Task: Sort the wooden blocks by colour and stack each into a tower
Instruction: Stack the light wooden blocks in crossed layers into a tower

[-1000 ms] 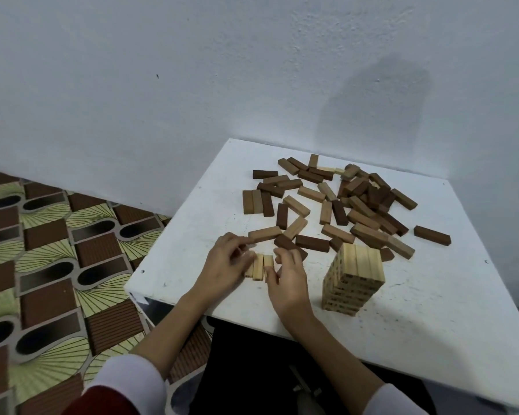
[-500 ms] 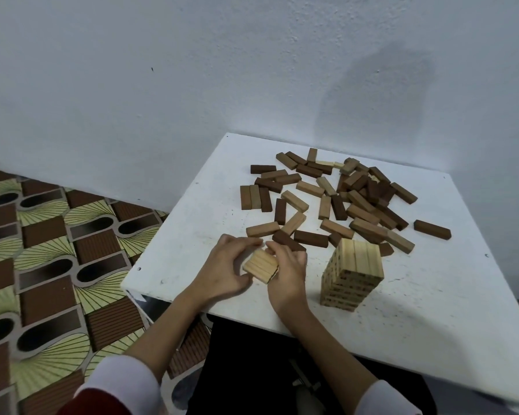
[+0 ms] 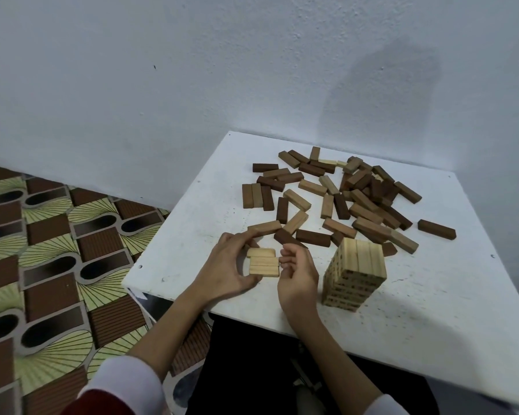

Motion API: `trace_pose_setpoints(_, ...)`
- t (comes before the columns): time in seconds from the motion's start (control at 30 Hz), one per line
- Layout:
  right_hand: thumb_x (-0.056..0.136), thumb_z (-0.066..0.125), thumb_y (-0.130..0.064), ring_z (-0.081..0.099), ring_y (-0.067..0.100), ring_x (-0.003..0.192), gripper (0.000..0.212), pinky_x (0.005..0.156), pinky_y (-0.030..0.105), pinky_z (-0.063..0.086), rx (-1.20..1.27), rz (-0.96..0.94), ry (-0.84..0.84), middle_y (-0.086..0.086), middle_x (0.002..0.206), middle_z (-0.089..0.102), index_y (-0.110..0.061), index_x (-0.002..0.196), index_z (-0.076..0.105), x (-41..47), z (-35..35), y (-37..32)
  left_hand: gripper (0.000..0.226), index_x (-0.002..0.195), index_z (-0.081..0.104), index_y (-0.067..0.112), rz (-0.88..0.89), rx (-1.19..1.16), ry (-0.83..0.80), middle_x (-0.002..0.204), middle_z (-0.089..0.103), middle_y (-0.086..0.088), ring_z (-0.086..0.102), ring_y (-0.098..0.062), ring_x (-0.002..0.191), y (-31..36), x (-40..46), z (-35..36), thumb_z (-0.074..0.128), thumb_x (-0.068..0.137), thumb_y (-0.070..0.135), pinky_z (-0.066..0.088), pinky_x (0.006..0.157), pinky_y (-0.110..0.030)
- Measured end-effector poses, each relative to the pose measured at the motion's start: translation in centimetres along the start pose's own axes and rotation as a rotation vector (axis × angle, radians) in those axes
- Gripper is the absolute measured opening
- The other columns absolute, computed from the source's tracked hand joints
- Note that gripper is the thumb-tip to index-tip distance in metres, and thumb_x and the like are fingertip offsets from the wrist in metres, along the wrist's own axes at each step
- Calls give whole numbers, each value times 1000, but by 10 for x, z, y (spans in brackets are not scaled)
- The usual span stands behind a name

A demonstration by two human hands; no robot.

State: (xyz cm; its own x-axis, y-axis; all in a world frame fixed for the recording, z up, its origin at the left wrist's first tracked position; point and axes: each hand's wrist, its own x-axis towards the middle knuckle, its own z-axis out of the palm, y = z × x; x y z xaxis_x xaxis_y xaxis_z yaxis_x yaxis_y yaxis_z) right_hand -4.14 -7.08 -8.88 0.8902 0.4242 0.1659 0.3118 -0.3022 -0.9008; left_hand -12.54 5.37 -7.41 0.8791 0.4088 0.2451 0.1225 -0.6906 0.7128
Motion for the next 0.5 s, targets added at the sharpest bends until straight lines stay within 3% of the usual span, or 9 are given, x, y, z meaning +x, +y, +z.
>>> trace_pose_setpoints(0.5,82,45,17,58,17,93,37,82,25,51,2,24,-19,6,101,58,-7,107,59,1,0,2,81,136,35,41,-23,42,-23,109,50,34,36,3,111,-7,1,3,77,69,25,36,90,-15)
